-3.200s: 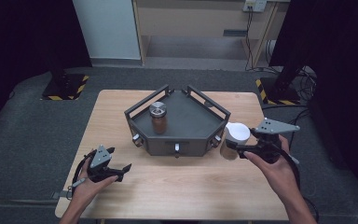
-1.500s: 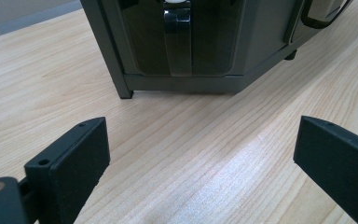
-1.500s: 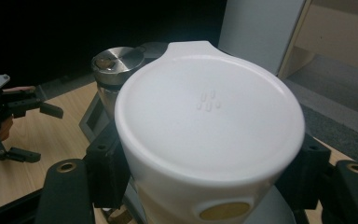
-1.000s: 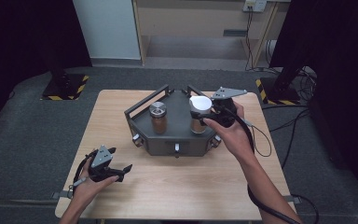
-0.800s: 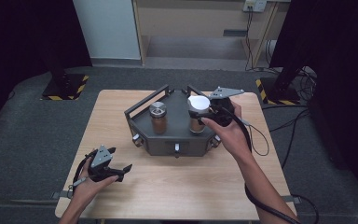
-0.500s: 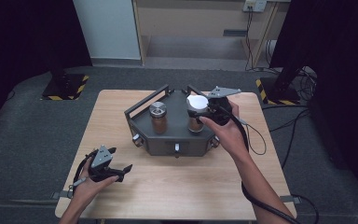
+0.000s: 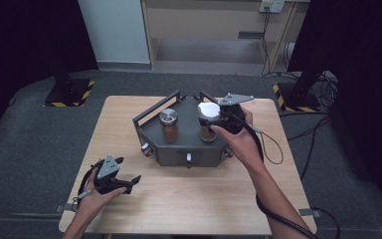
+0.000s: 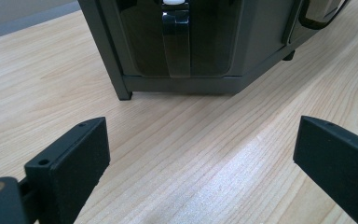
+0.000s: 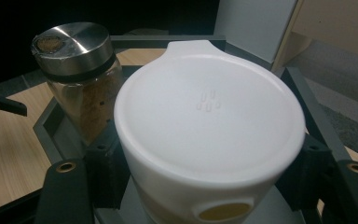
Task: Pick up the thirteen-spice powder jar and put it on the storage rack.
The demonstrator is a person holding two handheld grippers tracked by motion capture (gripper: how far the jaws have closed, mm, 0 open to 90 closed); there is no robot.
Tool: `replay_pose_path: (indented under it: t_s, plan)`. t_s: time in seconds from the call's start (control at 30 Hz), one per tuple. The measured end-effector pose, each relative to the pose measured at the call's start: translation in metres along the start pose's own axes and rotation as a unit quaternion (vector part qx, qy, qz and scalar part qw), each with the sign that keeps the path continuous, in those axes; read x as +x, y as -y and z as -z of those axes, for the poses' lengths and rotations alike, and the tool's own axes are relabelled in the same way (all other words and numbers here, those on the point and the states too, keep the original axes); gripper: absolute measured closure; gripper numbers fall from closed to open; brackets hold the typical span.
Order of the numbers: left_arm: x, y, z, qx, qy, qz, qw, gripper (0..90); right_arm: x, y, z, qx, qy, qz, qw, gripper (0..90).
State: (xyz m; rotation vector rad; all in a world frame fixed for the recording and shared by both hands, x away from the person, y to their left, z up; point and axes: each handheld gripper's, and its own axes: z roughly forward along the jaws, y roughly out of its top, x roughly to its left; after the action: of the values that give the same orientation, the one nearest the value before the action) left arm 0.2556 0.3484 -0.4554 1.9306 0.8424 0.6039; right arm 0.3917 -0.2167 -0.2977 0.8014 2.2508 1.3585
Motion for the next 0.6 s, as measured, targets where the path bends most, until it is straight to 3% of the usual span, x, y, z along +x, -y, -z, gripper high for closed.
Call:
replay_pose_path:
  t_s: [0.6]
  plan:
    - [-0.0013,-0.0003,0.0006,-0.001,-0.003,-0.005,1.0000,2.9,0.0000,0.0013,-0.0007,-0.001,-0.004,0.000,1.0000,29.6]
